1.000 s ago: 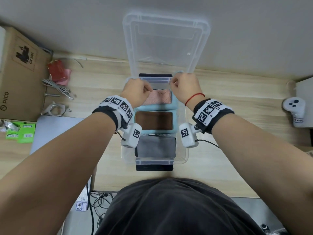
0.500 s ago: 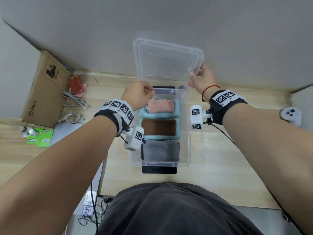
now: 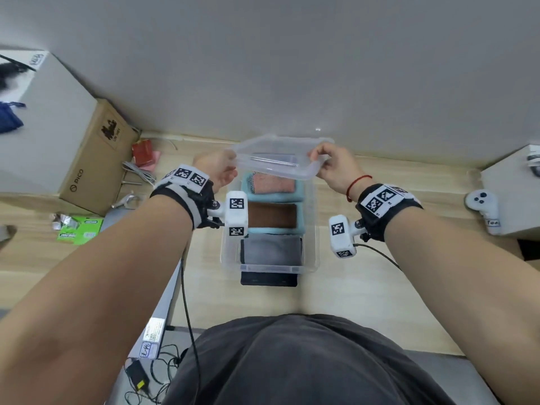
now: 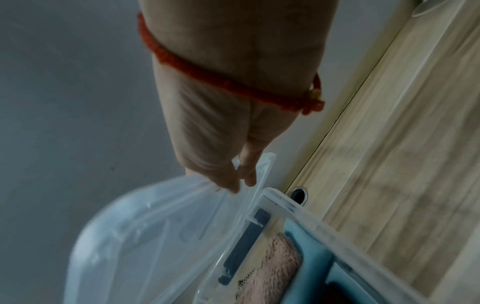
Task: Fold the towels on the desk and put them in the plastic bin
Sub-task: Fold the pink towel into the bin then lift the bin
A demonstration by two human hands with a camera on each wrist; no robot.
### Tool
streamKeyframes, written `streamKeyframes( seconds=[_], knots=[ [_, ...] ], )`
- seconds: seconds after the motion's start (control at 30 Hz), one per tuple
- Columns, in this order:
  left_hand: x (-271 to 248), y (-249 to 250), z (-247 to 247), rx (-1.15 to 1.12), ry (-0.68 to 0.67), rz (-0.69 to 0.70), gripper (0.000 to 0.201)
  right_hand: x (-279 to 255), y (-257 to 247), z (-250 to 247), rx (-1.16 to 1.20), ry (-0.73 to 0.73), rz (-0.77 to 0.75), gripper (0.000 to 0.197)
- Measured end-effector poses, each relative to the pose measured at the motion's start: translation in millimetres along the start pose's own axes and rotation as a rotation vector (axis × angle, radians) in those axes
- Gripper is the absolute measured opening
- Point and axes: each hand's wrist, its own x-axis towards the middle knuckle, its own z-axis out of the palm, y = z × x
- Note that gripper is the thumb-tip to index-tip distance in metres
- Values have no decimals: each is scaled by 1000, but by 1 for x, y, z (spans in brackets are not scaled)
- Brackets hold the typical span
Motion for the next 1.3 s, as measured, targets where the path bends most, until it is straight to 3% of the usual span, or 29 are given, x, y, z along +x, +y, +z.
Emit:
streamKeyframes(
  seconds=[0.1, 0.23, 0.3, 0.4, 0.47, 0.53, 0.63, 0.8, 0.97, 1.13, 1.3],
  knots=[
    [-19, -16, -6, 217, 19, -30, 4, -14, -1, 3, -24, -32, 88, 51],
    [-42, -38, -17, 455, 8, -92, 15, -32, 0, 8, 172, 73, 223, 28],
    [-49, -55, -24, 561, 5, -111, 22, -43, 2, 12, 5, 54, 191, 9],
    [-56, -81, -31, 698, 25, -89, 32, -54, 12, 20, -220, -7, 211, 58],
    [-64, -93, -35, 810, 35, -51, 37, -58, 20, 27, -232, -36, 258, 77],
    [-75, -100, -37, 941, 33, -29, 38, -60, 24, 33, -243, -43, 269, 84],
    [-88, -108, -39, 1074, -5, -57, 43, -60, 28, 42, -298, -37, 273, 74],
    [-80, -111, -38, 1086, -67, -138, 35, -61, 33, 43, -340, -38, 386, 64],
    [-58, -97, -23, 1009, -47, 8, 53, -51, 38, 44, -319, -137, 430, 69],
    [-22, -90, -17, 1074, 20, 162, 65, -30, 34, 37, -370, -82, 434, 75],
    [1, -84, -14, 1182, -91, 241, 74, -9, 37, 32, -415, 13, 398, 74]
  ],
)
